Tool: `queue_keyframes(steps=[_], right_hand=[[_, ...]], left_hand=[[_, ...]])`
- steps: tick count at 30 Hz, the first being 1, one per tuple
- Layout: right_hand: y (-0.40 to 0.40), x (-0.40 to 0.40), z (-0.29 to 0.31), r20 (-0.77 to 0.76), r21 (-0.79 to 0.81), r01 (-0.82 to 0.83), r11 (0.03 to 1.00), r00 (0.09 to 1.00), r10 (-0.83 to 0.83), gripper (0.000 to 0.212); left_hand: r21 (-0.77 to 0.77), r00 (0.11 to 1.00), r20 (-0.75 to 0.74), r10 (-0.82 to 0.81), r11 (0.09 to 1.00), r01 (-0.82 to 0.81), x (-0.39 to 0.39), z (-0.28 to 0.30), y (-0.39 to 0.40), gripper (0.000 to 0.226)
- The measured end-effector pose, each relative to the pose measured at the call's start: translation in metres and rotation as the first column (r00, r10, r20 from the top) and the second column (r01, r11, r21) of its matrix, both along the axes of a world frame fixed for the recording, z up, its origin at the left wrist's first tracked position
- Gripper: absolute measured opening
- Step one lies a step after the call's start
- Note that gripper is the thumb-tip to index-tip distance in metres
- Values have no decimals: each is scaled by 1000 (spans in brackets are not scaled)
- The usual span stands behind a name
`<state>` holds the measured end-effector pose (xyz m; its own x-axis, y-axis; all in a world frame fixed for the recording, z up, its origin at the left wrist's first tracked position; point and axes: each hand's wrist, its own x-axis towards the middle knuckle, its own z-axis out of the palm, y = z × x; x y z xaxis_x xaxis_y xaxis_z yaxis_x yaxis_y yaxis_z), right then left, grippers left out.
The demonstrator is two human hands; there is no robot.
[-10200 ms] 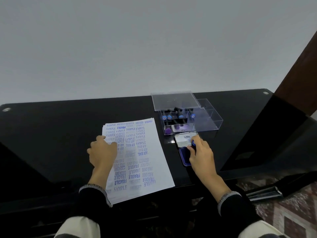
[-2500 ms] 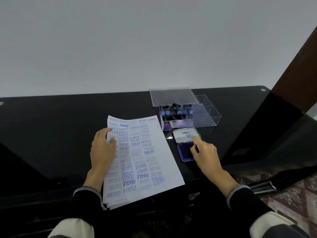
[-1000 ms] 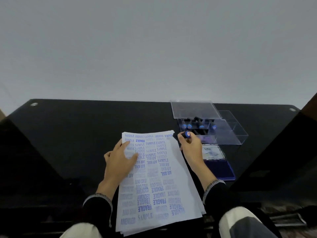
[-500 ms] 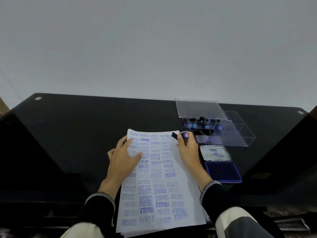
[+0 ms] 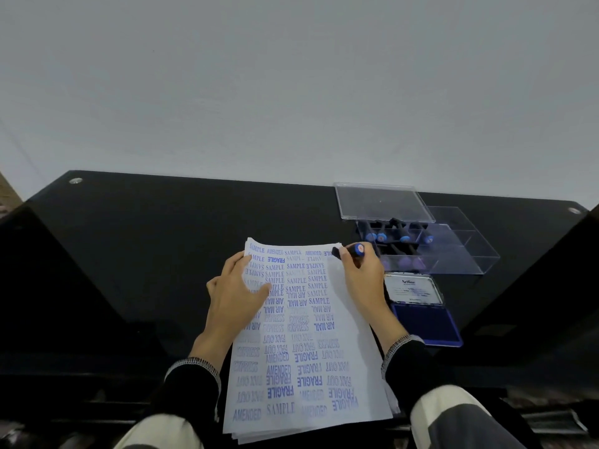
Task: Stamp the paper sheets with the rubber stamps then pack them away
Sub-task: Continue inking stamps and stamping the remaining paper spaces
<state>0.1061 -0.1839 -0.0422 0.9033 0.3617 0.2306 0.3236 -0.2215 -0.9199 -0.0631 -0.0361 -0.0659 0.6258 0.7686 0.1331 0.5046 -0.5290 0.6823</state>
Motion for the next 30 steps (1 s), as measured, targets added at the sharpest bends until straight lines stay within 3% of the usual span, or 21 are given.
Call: queue_keyframes(steps=[4,7,16,30], right_hand=[[6,13,8,13,-288,-182,940,981,194,17],[8,20,11,24,-405,-216,888,969,247,18],[13,18,9,82,-511,-179,841,963,255,14],[17,16,8,79,-542,-162,825,967,242,16]], left_hand=[[13,1000,7,-1,1000,0,0,-1,0,69],[19,1000,16,-2,1000,2,1,-2,0,69],[9,1000,12,-6,1000,6,0,0,0,68],[-11,1000,1,-1,1000,1,-1,1,-1,70]])
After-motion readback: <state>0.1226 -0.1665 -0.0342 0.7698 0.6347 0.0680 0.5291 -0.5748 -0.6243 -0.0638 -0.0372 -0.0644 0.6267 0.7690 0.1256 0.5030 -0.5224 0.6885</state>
